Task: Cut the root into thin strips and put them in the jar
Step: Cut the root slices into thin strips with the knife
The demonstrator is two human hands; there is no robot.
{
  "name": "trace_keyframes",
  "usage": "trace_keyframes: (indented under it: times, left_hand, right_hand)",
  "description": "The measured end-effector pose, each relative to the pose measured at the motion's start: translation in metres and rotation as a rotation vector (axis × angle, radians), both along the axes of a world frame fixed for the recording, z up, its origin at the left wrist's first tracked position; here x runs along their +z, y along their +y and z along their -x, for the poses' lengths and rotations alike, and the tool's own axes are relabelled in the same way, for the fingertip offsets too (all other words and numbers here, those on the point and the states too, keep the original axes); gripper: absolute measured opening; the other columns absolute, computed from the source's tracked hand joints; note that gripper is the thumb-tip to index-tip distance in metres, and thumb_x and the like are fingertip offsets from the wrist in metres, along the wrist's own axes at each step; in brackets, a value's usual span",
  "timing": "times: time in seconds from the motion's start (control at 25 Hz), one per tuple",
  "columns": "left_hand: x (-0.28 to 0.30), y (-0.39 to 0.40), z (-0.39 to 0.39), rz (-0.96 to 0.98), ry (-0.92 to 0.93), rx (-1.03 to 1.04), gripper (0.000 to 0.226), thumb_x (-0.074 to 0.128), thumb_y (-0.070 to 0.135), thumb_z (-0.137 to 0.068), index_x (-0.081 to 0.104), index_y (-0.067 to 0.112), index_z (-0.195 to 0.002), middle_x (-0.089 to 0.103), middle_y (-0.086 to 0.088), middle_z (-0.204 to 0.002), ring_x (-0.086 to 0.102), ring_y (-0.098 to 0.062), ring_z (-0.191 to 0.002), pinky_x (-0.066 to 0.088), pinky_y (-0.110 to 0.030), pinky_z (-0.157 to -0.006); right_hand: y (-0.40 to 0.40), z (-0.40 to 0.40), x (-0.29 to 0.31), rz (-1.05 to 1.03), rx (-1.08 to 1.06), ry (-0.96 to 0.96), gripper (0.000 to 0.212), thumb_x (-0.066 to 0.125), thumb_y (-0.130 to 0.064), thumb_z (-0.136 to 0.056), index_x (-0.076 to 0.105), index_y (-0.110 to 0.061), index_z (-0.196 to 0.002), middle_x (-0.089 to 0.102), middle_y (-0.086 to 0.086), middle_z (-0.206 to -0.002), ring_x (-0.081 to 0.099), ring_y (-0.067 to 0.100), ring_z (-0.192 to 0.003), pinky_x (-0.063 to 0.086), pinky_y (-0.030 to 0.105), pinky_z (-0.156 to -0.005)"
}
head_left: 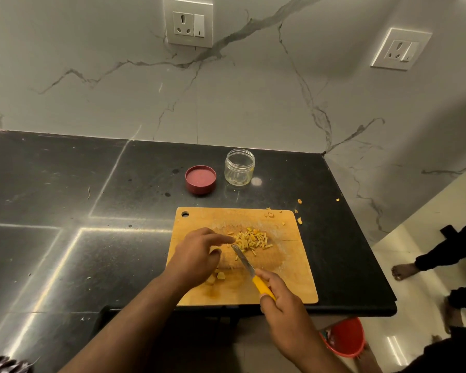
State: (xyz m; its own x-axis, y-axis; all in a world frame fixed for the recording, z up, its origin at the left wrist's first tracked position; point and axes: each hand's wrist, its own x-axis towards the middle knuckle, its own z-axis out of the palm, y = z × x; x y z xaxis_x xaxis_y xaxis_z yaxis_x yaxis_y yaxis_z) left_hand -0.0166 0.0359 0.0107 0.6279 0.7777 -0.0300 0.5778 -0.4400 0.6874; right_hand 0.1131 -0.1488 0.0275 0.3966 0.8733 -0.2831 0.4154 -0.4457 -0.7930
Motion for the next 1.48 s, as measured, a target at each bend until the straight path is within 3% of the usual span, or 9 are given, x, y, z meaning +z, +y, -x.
trace_keyframes:
  times: [0.12, 0.28, 0.56, 0.76, 0.88, 1.04, 1.16, 1.32, 1.48]
  left_hand:
    - [-0.002, -0.004, -0.008, -0.127, 0.144, -0.103, 0.050, 0.056, 0.018, -0.099, 0.054, 0.052, -0.136, 0.051, 0.017, -0.125, 0.044, -0.009, -0.119, 0.044, -0.038, -0.096]
    - [-0.005, -0.002, -0.009, -0.209, 0.251, -0.046, 0.051, 0.050, 0.027, -0.102, 0.042, 0.050, -0.146, 0.047, 0.014, -0.137, 0.040, -0.013, -0.126, 0.037, -0.040, -0.100]
    - [-0.003, -0.001, -0.008, -0.236, 0.251, -0.087, 0.050, 0.050, 0.029, -0.102, 0.042, 0.051, -0.146, 0.048, 0.014, -0.135, 0.041, -0.012, -0.124, 0.037, -0.040, -0.099]
    - [0.005, 0.022, 0.012, -0.142, 0.108, 0.154, 0.027, 0.059, 0.030, -0.098, 0.069, 0.035, -0.123, 0.066, 0.011, -0.118, 0.057, -0.008, -0.103, 0.053, -0.037, -0.089]
    - [0.008, 0.026, 0.022, -0.068, 0.129, 0.166, 0.024, 0.056, 0.022, -0.100, 0.073, 0.031, -0.114, 0.070, 0.010, -0.119, 0.061, -0.010, -0.103, 0.056, -0.038, -0.088]
    - [0.007, 0.023, 0.028, -0.011, 0.216, 0.161, 0.024, 0.058, 0.021, -0.098, 0.072, 0.032, -0.113, 0.070, 0.011, -0.115, 0.062, -0.011, -0.099, 0.055, -0.033, -0.084]
    - [0.005, 0.022, 0.032, 0.058, 0.270, 0.142, 0.012, 0.067, 0.023, -0.093, 0.070, 0.032, -0.100, 0.067, 0.010, -0.101, 0.057, -0.005, -0.087, 0.047, -0.022, -0.069]
    - [0.001, 0.014, 0.031, 0.104, 0.308, 0.135, 0.014, 0.068, 0.019, -0.092, 0.067, 0.029, -0.101, 0.064, 0.007, -0.100, 0.059, -0.009, -0.088, 0.044, -0.021, -0.065]
    - [0.001, 0.010, 0.033, 0.084, 0.302, 0.154, 0.014, 0.069, 0.024, -0.091, 0.069, 0.029, -0.104, 0.066, 0.004, -0.101, 0.060, -0.013, -0.088, 0.045, -0.026, -0.067]
  right_hand:
    - [0.003, 0.000, -0.003, -0.027, -0.107, 0.222, 0.040, 0.046, -0.018, -0.101, 0.055, -0.049, -0.123, 0.061, -0.003, -0.083, 0.049, 0.002, -0.056, 0.039, 0.023, -0.054]
    - [0.003, -0.003, 0.003, -0.115, -0.243, 0.474, 0.042, 0.043, -0.005, -0.100, 0.058, -0.037, -0.122, 0.051, 0.004, -0.070, 0.034, 0.007, -0.042, 0.028, 0.021, -0.039]
    - [0.008, -0.002, 0.011, -0.126, -0.275, 0.495, 0.041, 0.042, -0.005, -0.100, 0.059, -0.039, -0.118, 0.050, 0.007, -0.072, 0.031, 0.009, -0.042, 0.025, 0.022, -0.038]
    - [0.005, -0.008, 0.005, -0.085, -0.158, 0.067, 0.041, 0.048, -0.012, -0.099, 0.055, -0.041, -0.126, 0.061, -0.006, -0.076, 0.046, 0.004, -0.051, 0.038, 0.025, -0.049]
    - [0.004, -0.005, 0.007, -0.058, -0.054, -0.098, 0.044, 0.046, -0.017, -0.100, 0.046, -0.040, -0.137, 0.062, -0.009, -0.088, 0.053, -0.001, -0.058, 0.038, 0.017, -0.049]
    - [0.007, -0.003, 0.010, -0.068, -0.008, -0.141, 0.046, 0.045, -0.017, -0.101, 0.043, -0.035, -0.143, 0.061, -0.010, -0.098, 0.055, -0.004, -0.065, 0.039, 0.016, -0.052]
    - [0.011, -0.002, 0.009, -0.066, 0.007, -0.151, 0.047, 0.046, -0.017, -0.100, 0.044, -0.034, -0.144, 0.062, -0.008, -0.106, 0.055, -0.005, -0.068, 0.039, 0.016, -0.053]
    - [0.011, 0.001, 0.006, -0.051, 0.033, -0.130, 0.046, 0.046, -0.018, -0.100, 0.044, -0.034, -0.143, 0.056, -0.012, -0.086, 0.053, -0.004, -0.059, 0.037, 0.017, -0.050]
    - [0.010, 0.001, 0.004, -0.046, 0.045, -0.129, 0.046, 0.045, -0.017, -0.100, 0.043, -0.031, -0.144, 0.054, -0.013, -0.087, 0.052, -0.007, -0.058, 0.038, 0.015, -0.049]
